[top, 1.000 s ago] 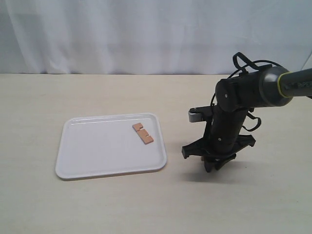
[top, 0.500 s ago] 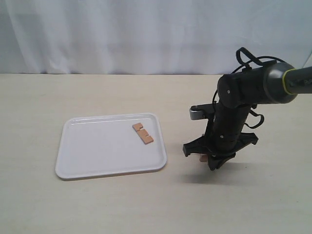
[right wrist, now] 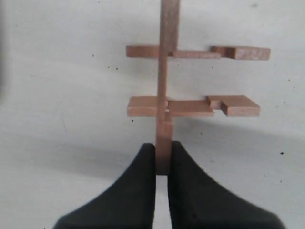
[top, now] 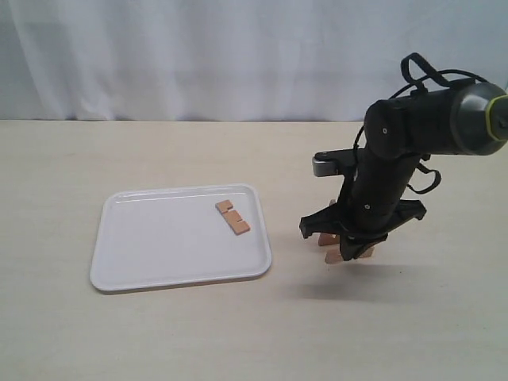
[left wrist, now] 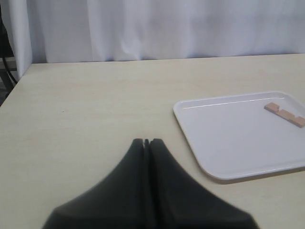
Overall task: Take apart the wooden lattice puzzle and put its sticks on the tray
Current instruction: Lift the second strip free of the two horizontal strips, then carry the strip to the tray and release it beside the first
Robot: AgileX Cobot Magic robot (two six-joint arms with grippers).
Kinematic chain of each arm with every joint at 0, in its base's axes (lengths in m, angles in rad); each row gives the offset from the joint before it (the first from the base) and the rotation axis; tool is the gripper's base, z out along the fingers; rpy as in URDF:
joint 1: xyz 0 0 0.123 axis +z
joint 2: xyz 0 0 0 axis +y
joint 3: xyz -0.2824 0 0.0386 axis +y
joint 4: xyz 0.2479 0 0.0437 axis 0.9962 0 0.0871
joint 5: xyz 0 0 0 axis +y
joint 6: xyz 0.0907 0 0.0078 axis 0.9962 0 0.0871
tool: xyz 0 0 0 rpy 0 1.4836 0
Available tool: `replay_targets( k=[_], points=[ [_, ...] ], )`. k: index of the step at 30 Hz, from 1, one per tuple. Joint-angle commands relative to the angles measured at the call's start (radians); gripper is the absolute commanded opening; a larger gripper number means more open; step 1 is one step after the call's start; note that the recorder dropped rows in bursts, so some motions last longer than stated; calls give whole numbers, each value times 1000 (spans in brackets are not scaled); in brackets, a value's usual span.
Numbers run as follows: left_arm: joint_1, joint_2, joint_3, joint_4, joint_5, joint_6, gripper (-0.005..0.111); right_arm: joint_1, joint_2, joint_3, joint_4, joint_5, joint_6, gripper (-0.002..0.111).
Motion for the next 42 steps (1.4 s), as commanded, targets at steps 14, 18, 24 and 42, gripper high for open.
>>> replay_targets(
  k=[14,18,24,42],
  points=[
    [2,0,2,-1,-16,1,0,-6,-59,-1,643,-200,-491,4],
    [2,0,2,-1,-16,1,0,-6,-59,-1,721,-214,-525,4],
    [2,0,2,-1,-16,1,0,-6,-59,-1,828,-228,-616,4],
    [2,0,2,-1,-16,1,0,104,-26,-1,1153,-412,-907,4]
  ],
)
